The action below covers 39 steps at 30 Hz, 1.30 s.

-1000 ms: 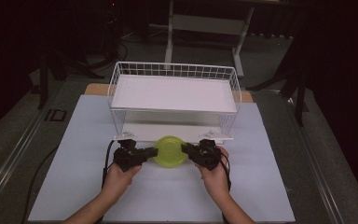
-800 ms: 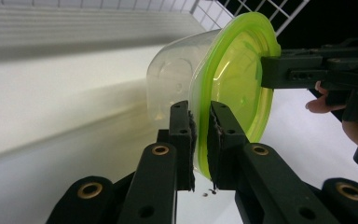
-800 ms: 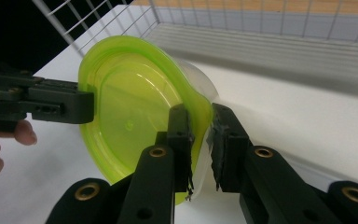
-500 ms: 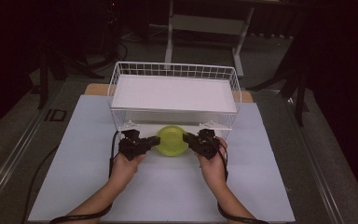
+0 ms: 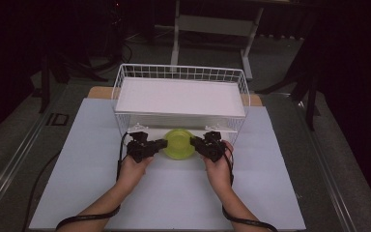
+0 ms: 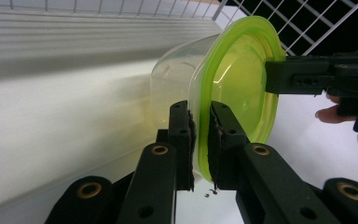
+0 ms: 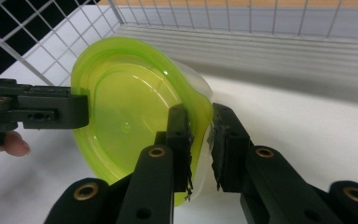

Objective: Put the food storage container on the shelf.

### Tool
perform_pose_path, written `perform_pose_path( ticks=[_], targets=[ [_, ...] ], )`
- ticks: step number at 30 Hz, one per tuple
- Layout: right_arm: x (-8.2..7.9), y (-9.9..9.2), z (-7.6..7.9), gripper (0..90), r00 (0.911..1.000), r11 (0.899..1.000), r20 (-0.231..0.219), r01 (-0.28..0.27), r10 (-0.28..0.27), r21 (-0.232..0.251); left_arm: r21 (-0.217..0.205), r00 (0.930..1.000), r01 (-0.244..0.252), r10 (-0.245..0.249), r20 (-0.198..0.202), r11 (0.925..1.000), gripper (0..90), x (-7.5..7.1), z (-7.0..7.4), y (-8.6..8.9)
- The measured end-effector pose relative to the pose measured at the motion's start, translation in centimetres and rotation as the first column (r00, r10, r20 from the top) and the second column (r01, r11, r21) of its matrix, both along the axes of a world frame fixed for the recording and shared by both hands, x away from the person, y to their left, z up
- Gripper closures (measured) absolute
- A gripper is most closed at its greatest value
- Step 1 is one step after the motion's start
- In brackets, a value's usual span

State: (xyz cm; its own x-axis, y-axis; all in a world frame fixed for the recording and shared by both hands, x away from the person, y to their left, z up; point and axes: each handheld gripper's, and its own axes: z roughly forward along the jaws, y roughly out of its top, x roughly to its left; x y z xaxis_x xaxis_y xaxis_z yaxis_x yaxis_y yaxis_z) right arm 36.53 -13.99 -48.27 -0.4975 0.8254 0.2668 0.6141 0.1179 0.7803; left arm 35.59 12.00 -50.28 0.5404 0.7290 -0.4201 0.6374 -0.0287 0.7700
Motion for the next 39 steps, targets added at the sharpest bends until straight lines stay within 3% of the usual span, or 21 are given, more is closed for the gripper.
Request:
perform_pose_path(
  ticks=[3,9,14,21,28,33,39],
  targets=[
    [0.0,0.0,0.0,78.8,1.0000,1.000,-0.003,0.003,-0.003,0.006,-0.010,1.0000,-0.008,0.008,0.002,0.9999,81.0,0.2,-0.1,0.0],
    [0.4,0.1,0.2,78.8,0.9998,1.000,-0.017,0.007,-0.006,0.011,0.010,0.9993,-0.030,0.030,0.020,0.9995,79.2,0.2,0.1,-0.1],
    [0.5,0.3,0.4,78.6,0.9997,1.000,-0.014,0.020,-0.020,0.009,-0.012,0.9967,-0.053,0.053,0.061,0.9985,79.2,-0.1,0.5,0.0],
    [1.0,0.1,0.2,77.2,0.9971,0.998,-0.043,0.064,-0.063,0.021,0.007,0.9980,-0.033,0.033,0.054,0.9994,79.2,0.2,0.6,-0.4],
    [0.9,-0.4,0.1,72.3,0.9950,0.991,-0.030,0.097,-0.095,0.093,-0.003,0.9977,-0.053,0.053,0.043,0.9986,79.2,0.5,0.5,-0.7],
    [0.7,-0.5,0.2,68.8,0.9945,0.991,0.006,0.104,-0.104,0.084,-0.008,0.9971,-0.064,0.065,0.040,0.9979,76.7,0.8,0.5,-0.8],
    [0.9,-0.6,0.1,68.9,0.9915,0.989,0.012,0.128,-0.130,0.074,-0.024,0.9957,-0.089,0.090,0.021,0.9957,73.6,1.3,0.2,-0.8]
  ],
)
